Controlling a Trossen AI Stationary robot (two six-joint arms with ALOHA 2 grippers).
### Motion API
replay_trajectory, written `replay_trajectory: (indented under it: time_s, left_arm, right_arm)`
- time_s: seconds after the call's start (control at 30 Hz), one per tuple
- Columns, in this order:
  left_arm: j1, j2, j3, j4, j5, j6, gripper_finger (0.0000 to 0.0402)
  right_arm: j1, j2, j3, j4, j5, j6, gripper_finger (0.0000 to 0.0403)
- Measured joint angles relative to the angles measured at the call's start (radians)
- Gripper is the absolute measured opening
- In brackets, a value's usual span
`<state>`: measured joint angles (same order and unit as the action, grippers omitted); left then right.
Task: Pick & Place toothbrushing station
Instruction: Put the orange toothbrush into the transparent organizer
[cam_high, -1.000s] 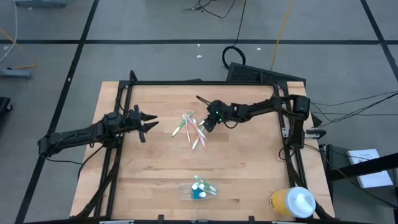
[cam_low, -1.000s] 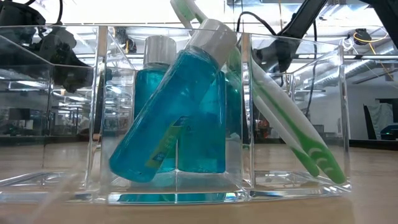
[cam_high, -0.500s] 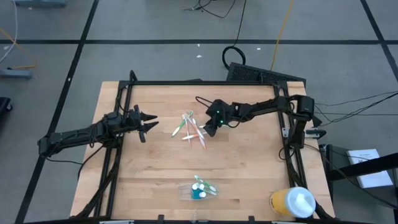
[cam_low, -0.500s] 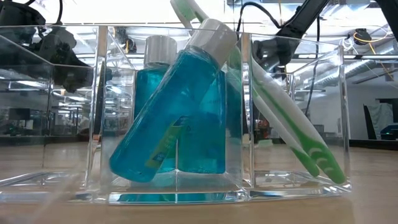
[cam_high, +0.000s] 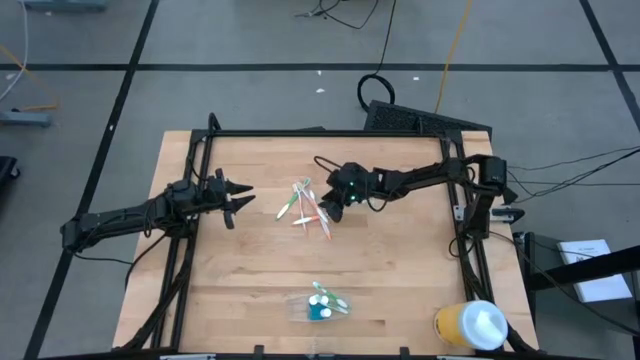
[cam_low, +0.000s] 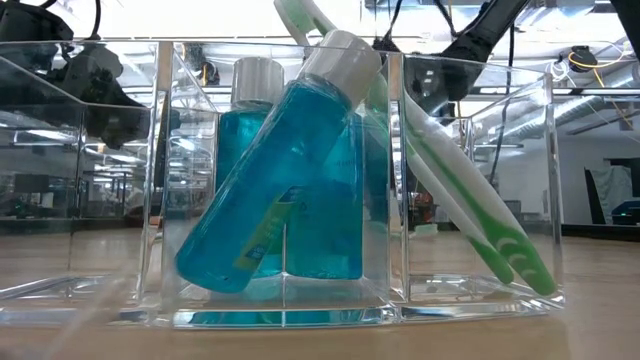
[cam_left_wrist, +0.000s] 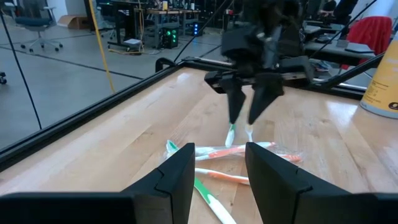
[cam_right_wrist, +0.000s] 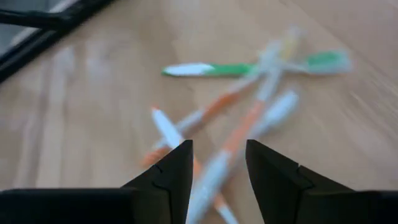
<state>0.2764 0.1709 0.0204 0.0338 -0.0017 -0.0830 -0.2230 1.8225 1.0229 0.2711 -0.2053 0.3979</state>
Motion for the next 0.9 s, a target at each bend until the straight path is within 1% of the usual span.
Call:
replay_trajectory:
  time_s: [0.1,0.23,0.3,0.37,0.47,0.57,0.67,0.77,0.83,0.9]
  left_arm:
    - [0.0,0.0,0.0,0.0,0.0,0.0,0.0147]
    - [0.0,0.0,0.0,0.0,0.0,0.0,0.0147]
    - [0.0,0.0,0.0,0.0,0.0,0.0,0.0147]
    - [0.0,0.0,0.0,0.0,0.0,0.0,0.0147]
    - [0.0,0.0,0.0,0.0,0.0,0.0,0.0147]
    - [0.0,0.0,0.0,0.009,0.0,0.008,0.0147]
    - [0.0,0.0,0.0,0.107,-0.024,0.108,0.0147]
    - [0.0,0.0,0.001,0.174,-0.026,0.15,0.0147]
    - [0.0,0.0,0.0,0.224,-0.025,0.151,0.0147]
    - [0.0,0.0,0.001,0.267,-0.025,0.107,0.0147]
  right_arm:
    - [0.027,0.0,0.0,0.058,0.0,-0.039,0.0139]
    - [0.049,-0.005,0.0,0.078,-0.002,-0.071,0.0139]
    - [0.06,-0.038,-0.004,0.052,-0.002,-0.083,0.0139]
    - [0.073,-0.073,-0.012,0.066,-0.002,-0.099,0.0139]
    - [0.096,-0.166,-0.058,0.057,0.005,-0.113,0.0139]
    - [0.135,-0.285,-0.128,0.092,0.066,-0.127,0.0139]
    - [0.19,-0.4,-0.232,0.205,0.131,-0.125,0.0139]
    - [0.263,-0.502,-0.352,0.312,0.207,-0.126,0.0139]
    - [0.316,-0.555,-0.425,0.394,0.273,-0.134,0.0139]
    - [0.365,-0.59,-0.492,0.461,0.343,-0.148,0.0139]
